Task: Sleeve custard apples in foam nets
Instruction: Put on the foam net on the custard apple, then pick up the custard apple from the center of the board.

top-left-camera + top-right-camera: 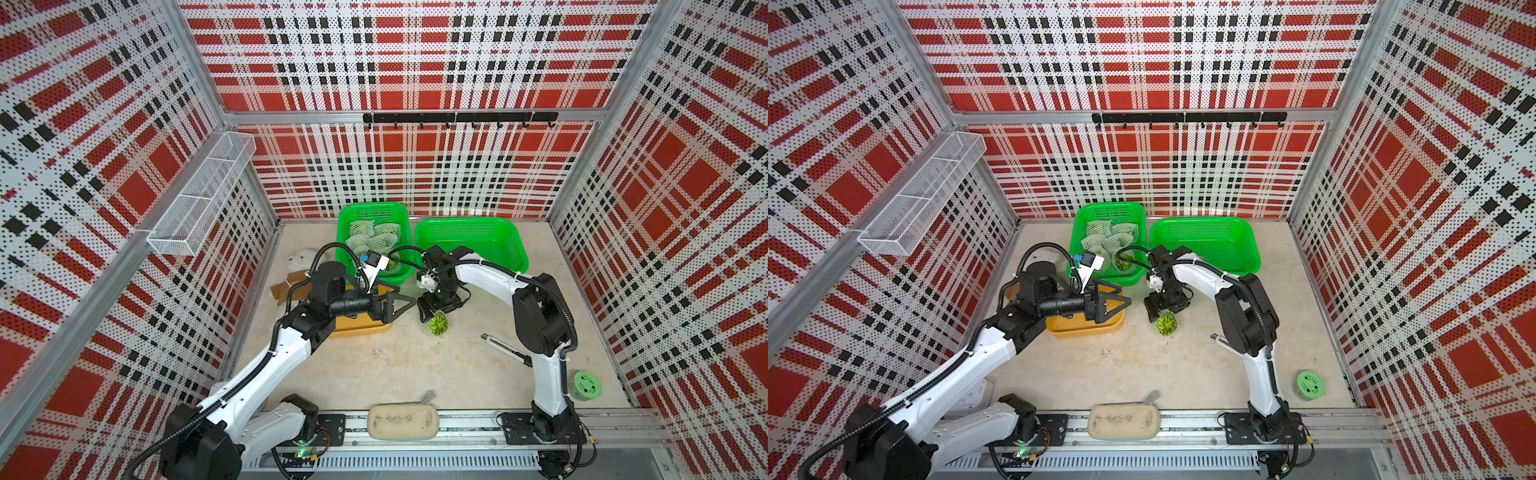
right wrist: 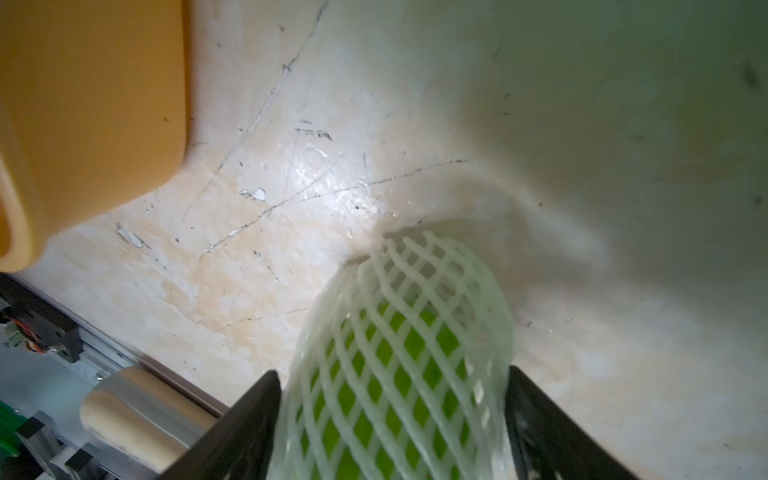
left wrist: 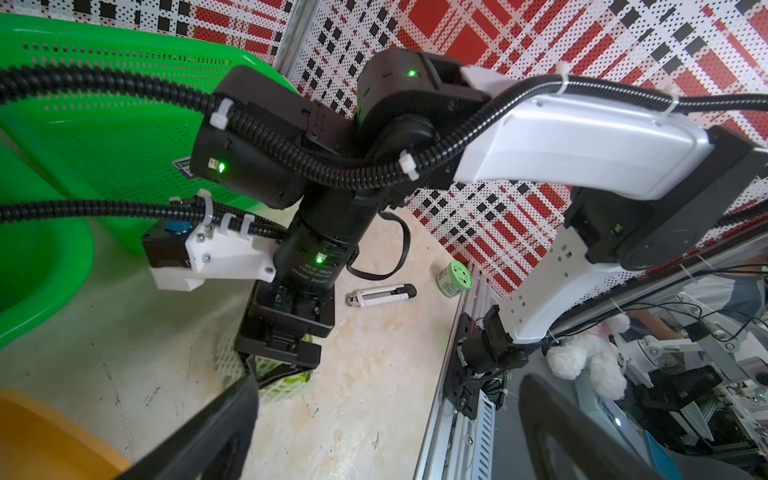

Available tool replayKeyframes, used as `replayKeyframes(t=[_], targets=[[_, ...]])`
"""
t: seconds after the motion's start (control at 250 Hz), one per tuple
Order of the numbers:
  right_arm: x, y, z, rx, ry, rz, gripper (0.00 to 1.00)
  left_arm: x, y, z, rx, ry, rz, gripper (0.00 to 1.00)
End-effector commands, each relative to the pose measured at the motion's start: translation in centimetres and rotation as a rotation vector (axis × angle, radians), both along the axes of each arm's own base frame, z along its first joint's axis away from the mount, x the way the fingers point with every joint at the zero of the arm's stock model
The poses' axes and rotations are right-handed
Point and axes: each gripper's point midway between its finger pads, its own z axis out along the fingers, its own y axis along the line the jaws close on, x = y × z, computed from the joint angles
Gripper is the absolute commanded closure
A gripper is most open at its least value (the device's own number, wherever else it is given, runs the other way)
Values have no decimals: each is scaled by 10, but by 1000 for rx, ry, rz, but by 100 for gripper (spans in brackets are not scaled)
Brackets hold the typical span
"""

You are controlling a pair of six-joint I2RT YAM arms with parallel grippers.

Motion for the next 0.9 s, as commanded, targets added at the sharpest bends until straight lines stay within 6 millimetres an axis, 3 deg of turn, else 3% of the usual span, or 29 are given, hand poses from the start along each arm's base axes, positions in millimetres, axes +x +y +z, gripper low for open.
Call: replayKeyframes(t=[0.0, 0.284, 0.56, 0.736, 0.816, 0.901], targets=[[6, 2, 17, 44, -36, 17, 11, 4, -1, -5, 0, 6, 4, 1], [2, -6, 37, 81, -104, -4, 6, 4, -11, -20, 28, 46, -16, 1], [-4, -6, 20, 127, -153, -1, 1, 1, -16, -25, 46, 58, -28, 1], [6, -10, 6, 106, -236, -3, 0, 0, -17, -27, 60, 64, -27, 1], [10, -12, 3, 95, -268, -2, 4, 0, -16, -26, 66, 64, -26, 1], [11, -12, 3, 100, -281, -4, 15, -1, -16, -26, 75, 64, -22, 1]])
